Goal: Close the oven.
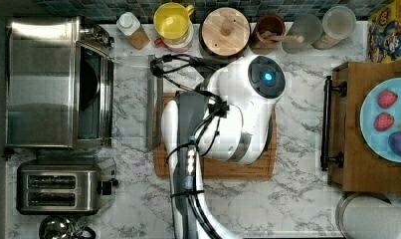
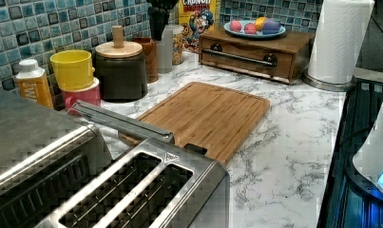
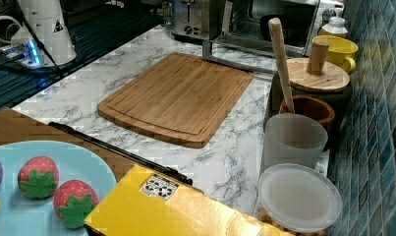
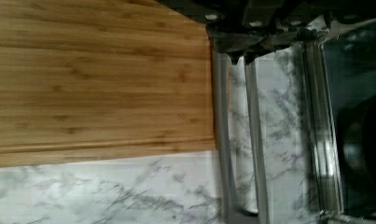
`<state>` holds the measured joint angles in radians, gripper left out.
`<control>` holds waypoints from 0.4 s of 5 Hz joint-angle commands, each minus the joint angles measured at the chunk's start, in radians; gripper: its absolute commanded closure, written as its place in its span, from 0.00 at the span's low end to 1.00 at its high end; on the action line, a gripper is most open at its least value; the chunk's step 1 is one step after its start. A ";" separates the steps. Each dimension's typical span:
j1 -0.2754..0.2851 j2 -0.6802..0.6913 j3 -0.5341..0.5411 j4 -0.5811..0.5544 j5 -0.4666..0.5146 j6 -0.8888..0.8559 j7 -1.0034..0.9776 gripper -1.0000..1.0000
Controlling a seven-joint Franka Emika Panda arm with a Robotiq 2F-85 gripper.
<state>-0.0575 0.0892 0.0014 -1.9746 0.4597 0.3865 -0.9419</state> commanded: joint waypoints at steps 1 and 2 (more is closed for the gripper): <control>-0.025 -0.030 0.011 -0.216 0.298 0.240 -0.317 1.00; -0.016 0.034 0.031 -0.205 0.402 0.272 -0.384 1.00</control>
<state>-0.1067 0.1074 -0.0152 -2.1875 0.7793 0.6709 -1.2920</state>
